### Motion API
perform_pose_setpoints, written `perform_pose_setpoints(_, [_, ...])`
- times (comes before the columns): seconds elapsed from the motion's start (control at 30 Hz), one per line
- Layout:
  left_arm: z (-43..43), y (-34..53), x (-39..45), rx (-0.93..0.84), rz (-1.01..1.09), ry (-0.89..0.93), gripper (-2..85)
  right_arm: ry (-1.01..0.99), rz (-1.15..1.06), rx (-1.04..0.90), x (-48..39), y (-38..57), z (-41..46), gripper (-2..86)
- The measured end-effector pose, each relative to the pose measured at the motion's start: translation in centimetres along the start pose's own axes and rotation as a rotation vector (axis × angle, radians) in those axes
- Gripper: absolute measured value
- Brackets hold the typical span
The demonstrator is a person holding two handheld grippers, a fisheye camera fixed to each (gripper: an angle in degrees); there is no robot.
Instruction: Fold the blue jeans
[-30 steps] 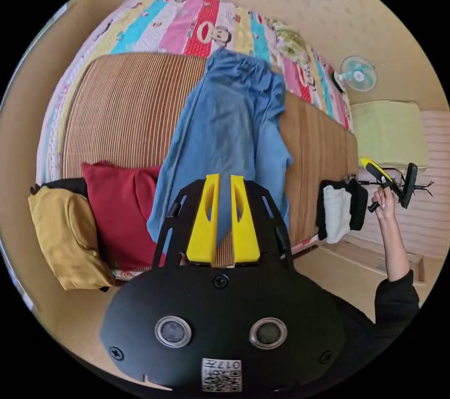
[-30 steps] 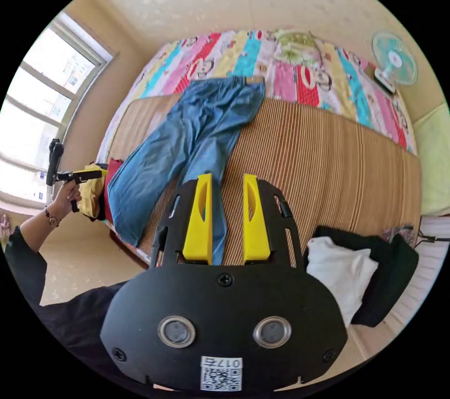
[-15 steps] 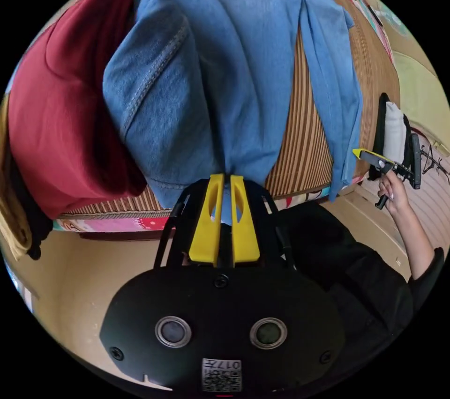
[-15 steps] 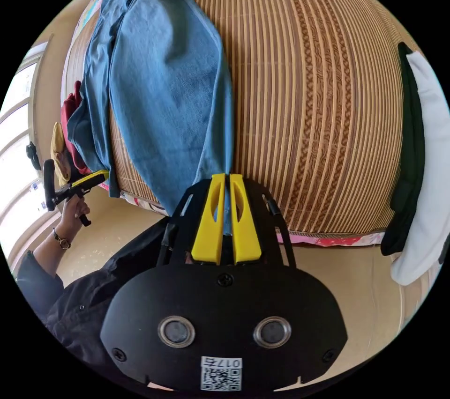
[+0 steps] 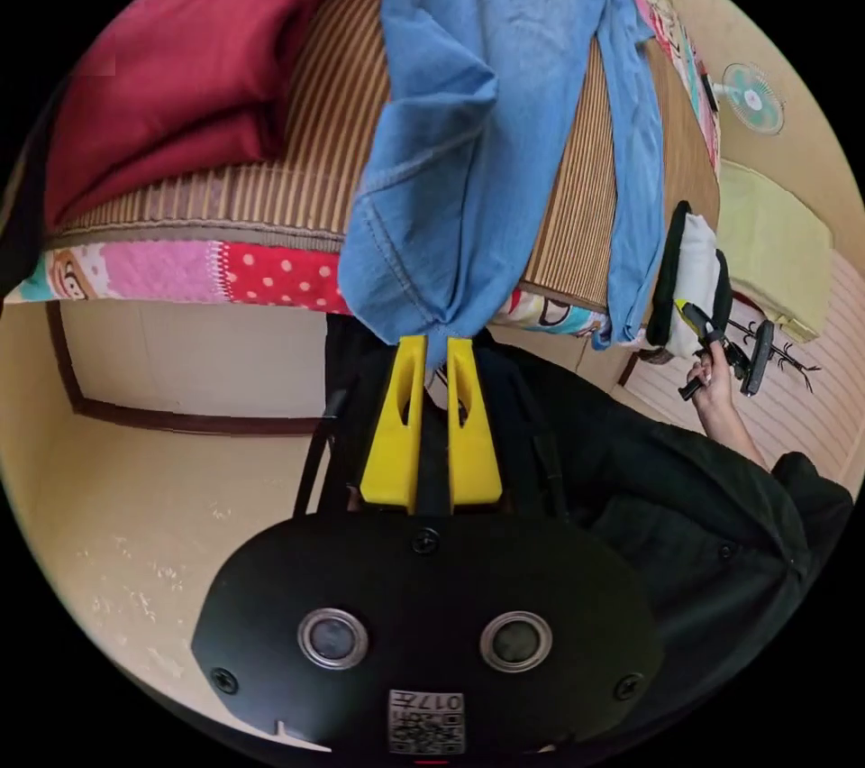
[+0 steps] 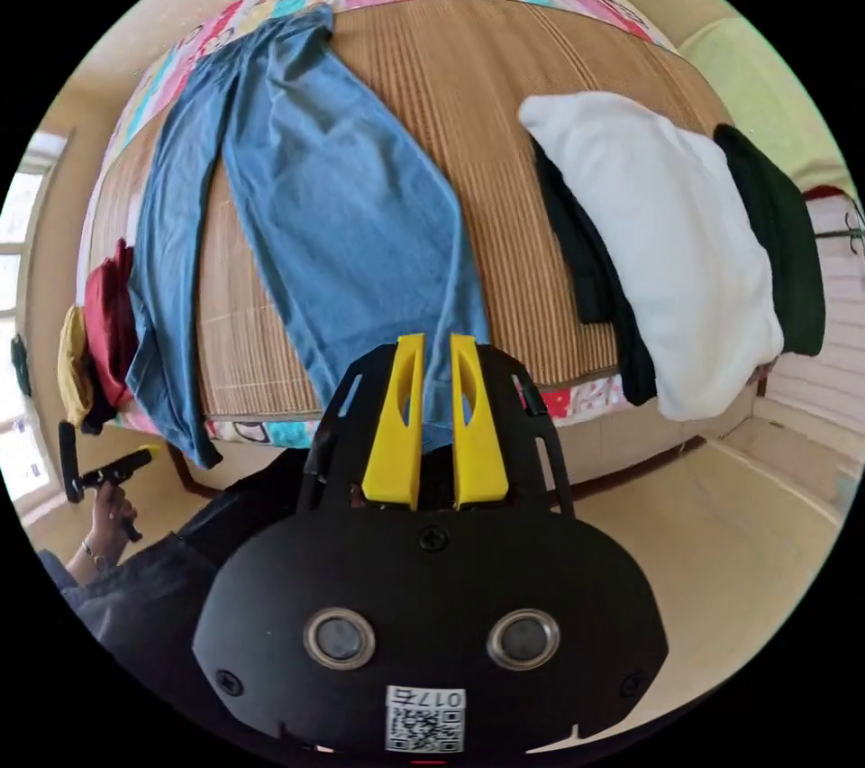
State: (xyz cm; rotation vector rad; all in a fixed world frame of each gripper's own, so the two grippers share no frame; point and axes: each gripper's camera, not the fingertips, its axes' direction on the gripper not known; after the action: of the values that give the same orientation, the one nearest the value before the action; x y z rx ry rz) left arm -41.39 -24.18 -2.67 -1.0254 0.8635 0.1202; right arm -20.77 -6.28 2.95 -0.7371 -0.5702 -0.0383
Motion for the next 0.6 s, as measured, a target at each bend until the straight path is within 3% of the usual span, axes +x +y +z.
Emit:
perform_pose_setpoints(0.1, [-5.4, -1.4, -1.9, 0.1, 0.045, -0.029, 6.6, -0.188, -0.163, -0.069, -5.3, -1.6, -1.3, 7.4])
perform_pose_setpoints(0.27, [-8.0, -7.1, -2.8, 0.064, 0.199, -0.092, 9.2, -0.566, -0.273, -0.362, -12.6, -3.5, 1.2, 10.9])
perform_pose_setpoints(0.4, [-5.9, -10.7, -3.9, -0.079, 0.27, -0.137, 8.4, -0.524, -0.266, -0.494, -17.0, -3.3, 2.2, 10.9])
perform_pose_setpoints(0.47, [-5.4, -10.8, -5.1, -0.14, 0.279, -0.082, 3.5, -0.555, -0.258, -0.525, -18.1, -3.0, 2.1, 8.9])
perform_pose_setpoints(0.6, [-6.6, -7.4, -11.5, -0.143, 0.177, 0.166, 2.0, -0.538, -0.239, -0.583, -18.8, -1.9, 0.7, 3.7])
